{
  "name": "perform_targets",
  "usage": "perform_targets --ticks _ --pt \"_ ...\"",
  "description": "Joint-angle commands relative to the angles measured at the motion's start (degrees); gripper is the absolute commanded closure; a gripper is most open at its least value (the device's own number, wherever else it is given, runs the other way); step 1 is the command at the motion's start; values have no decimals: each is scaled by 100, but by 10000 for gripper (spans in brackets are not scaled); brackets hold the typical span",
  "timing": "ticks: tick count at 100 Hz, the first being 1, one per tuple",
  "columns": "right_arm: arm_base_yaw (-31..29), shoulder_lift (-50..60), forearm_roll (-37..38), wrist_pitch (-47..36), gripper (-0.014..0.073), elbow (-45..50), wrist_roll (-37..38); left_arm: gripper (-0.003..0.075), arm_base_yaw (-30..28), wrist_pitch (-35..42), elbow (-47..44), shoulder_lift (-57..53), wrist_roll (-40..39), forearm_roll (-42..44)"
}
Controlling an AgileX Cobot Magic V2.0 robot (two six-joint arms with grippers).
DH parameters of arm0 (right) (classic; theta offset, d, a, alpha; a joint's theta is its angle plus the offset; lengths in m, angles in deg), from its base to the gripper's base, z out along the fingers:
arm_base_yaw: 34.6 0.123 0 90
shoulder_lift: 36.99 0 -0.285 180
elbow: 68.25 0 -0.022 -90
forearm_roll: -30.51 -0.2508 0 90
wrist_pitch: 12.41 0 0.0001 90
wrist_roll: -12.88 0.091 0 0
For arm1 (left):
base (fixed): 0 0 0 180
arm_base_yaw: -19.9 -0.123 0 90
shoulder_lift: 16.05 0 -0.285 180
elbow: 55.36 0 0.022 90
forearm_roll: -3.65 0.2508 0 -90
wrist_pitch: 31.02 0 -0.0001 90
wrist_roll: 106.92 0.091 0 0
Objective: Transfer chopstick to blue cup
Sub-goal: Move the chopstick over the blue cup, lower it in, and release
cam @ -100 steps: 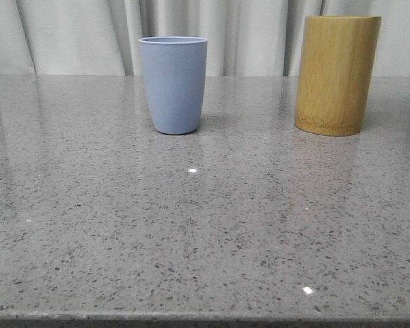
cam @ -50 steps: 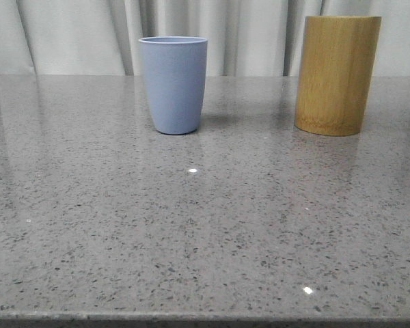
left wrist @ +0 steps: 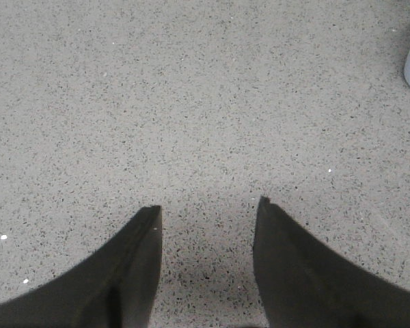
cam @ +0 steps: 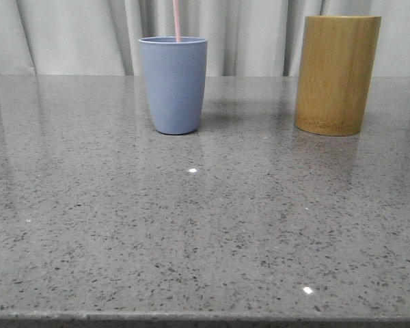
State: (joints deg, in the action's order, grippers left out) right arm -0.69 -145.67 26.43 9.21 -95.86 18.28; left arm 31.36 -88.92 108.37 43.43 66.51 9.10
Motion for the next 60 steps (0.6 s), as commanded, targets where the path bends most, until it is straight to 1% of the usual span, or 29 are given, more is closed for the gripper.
perform_targets --ticks 1,11,23,35,43,50,57,58,60 --pt "-5 150 61 -367 629 -179 -51 408 -10 361 136 -55 -31 13" --pt "-5 59 61 -272 626 -179 -51 409 -10 361 136 -55 -31 13" --pt "-5 -31 61 -184 598 -179 -51 408 -10 361 136 -55 -31 13" --pt "-5 -72 61 -157 533 -179 -51 408 -10 361 136 -55 -31 13" --pt "-5 -72 61 -157 457 -179 -51 409 -10 361 136 -55 -31 13" --pt "-5 -72 61 -157 407 -179 -51 408 -10 361 136 -55 -31 13" --pt "-5 -72 61 -151 386 -179 -51 408 -10 361 136 -55 -31 13" --pt "-5 -72 61 -145 416 -179 -51 408 -10 361 136 -55 -31 13" --pt "-5 -72 61 -145 417 -179 -51 408 -10 361 136 -55 -31 13"
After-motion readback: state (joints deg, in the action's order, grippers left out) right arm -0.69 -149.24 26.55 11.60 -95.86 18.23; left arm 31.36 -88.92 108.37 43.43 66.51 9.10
